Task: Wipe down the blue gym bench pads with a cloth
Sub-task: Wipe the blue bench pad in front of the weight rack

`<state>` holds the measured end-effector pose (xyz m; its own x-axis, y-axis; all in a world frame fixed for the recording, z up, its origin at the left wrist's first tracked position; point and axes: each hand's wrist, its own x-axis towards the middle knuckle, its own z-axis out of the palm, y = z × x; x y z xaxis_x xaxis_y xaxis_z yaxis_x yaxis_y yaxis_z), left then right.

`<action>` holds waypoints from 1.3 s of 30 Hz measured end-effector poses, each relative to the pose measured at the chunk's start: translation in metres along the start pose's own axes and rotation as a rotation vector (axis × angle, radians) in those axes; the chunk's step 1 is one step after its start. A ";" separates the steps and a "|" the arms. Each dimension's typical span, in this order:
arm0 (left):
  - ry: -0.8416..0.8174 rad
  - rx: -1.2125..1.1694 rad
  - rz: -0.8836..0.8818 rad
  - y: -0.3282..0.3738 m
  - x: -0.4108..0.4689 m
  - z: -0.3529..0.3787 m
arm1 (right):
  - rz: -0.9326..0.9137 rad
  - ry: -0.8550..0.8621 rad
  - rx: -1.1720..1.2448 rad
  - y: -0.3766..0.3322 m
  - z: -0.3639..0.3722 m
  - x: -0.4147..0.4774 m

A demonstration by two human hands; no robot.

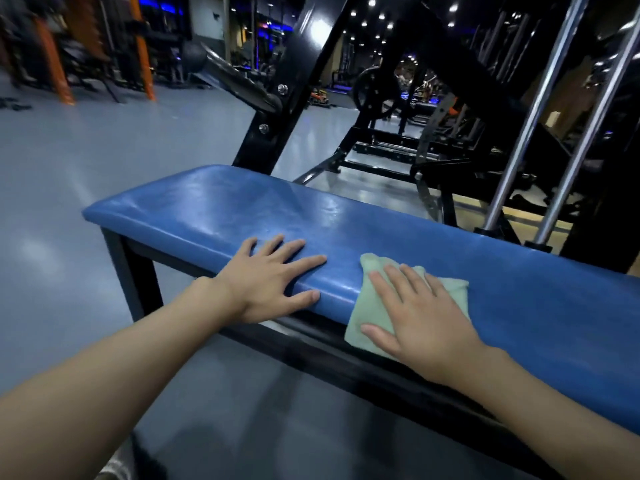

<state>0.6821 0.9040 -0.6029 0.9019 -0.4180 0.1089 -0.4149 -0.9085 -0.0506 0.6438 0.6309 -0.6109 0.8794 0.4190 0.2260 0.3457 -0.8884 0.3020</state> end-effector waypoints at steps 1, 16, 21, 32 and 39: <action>0.003 0.001 -0.016 -0.006 -0.003 0.001 | -0.006 0.005 0.029 -0.012 -0.003 0.012; -0.009 0.052 -0.078 -0.087 -0.026 -0.004 | -0.107 0.055 0.031 -0.056 -0.008 0.063; -0.087 0.073 -0.105 -0.136 -0.022 -0.011 | -0.178 0.055 0.079 -0.079 -0.008 0.091; -0.114 0.091 -0.040 -0.209 -0.029 -0.012 | -0.119 0.103 0.071 -0.142 -0.011 0.147; -0.074 0.066 -0.032 -0.251 -0.030 -0.003 | -0.152 0.113 -0.009 -0.129 -0.008 0.133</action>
<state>0.7584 1.1445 -0.5907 0.9219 -0.3856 0.0376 -0.3794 -0.9182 -0.1142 0.7135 0.8033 -0.6120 0.7746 0.5673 0.2795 0.4687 -0.8117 0.3485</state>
